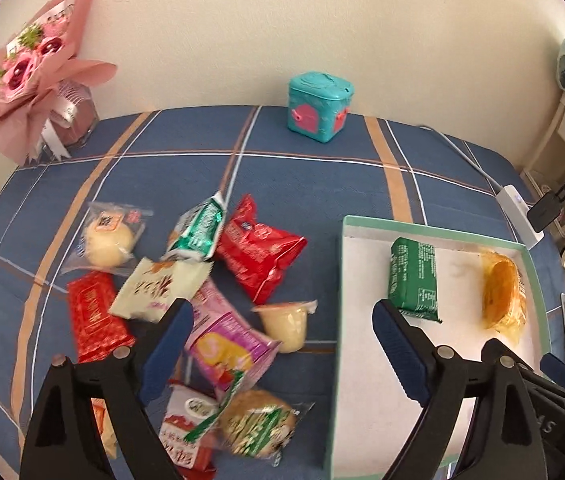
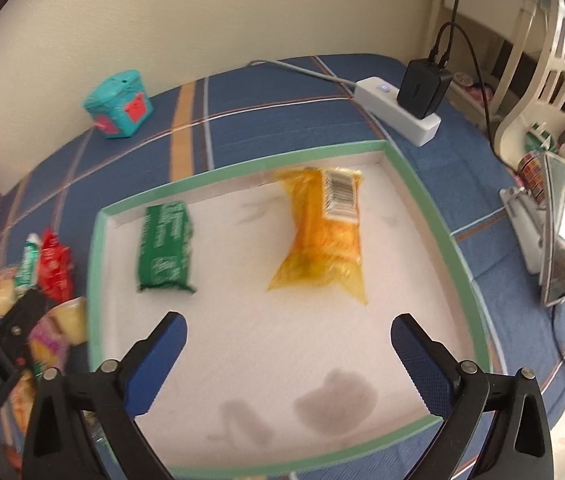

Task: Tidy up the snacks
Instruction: 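Withdraw both tools from the tray back toward the snack pile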

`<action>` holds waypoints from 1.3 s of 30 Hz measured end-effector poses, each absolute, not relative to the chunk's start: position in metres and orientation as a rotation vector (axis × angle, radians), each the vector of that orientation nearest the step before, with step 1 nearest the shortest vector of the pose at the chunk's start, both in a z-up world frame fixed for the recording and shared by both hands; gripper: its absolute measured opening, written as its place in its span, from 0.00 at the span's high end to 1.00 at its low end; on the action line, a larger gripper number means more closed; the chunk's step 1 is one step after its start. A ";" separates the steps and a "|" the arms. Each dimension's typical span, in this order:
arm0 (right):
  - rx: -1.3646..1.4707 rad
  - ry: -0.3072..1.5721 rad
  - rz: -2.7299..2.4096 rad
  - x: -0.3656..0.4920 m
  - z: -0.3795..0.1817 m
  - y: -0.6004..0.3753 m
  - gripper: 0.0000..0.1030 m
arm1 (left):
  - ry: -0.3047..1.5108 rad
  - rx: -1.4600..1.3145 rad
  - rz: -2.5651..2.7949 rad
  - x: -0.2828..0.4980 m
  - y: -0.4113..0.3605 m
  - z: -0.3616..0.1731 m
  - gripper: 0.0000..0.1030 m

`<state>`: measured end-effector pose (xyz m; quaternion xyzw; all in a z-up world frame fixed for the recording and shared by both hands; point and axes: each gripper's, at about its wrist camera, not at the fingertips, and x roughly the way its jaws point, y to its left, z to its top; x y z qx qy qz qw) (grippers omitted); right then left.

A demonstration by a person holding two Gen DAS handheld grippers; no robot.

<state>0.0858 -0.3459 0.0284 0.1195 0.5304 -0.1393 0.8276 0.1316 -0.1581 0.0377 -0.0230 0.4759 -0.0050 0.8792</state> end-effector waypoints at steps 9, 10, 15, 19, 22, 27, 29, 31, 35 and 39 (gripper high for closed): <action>0.282 1.082 -0.225 0.059 0.049 -0.326 0.00 | 0.966 -0.052 0.054 0.104 -0.137 0.052 0.11; 0.287 1.079 -0.218 0.057 0.051 -0.324 0.00 | 0.963 -0.056 0.056 0.102 -0.135 0.054 0.11; 0.268 1.044 -0.204 0.043 0.058 -0.311 0.00 | 0.942 -0.047 0.090 0.088 -0.126 0.063 0.11; 0.267 1.023 -0.184 0.032 0.062 -0.302 0.00 | 0.953 0.015 0.114 0.081 -0.127 0.065 0.11; 0.256 1.015 -0.176 0.027 0.062 -0.294 0.00 | 0.967 -0.012 0.095 0.076 -0.123 0.065 0.11; 0.285 1.023 -0.134 0.022 0.059 -0.282 0.00 | 0.991 -0.064 0.112 0.069 -0.104 0.063 0.11; 0.290 1.040 -0.132 0.021 0.056 -0.277 0.00 | 1.036 -0.069 0.130 0.069 -0.095 0.056 0.11; 0.288 1.064 -0.119 0.022 0.051 -0.269 0.00 | 1.102 -0.087 0.155 0.071 -0.082 0.043 0.11; 0.296 1.115 -0.128 0.026 0.037 -0.251 0.00 | 1.194 -0.144 0.211 0.076 -0.053 0.023 0.11; 0.276 1.158 -0.063 0.030 0.025 -0.224 0.00 | 1.186 -0.218 0.257 0.073 -0.027 0.020 0.11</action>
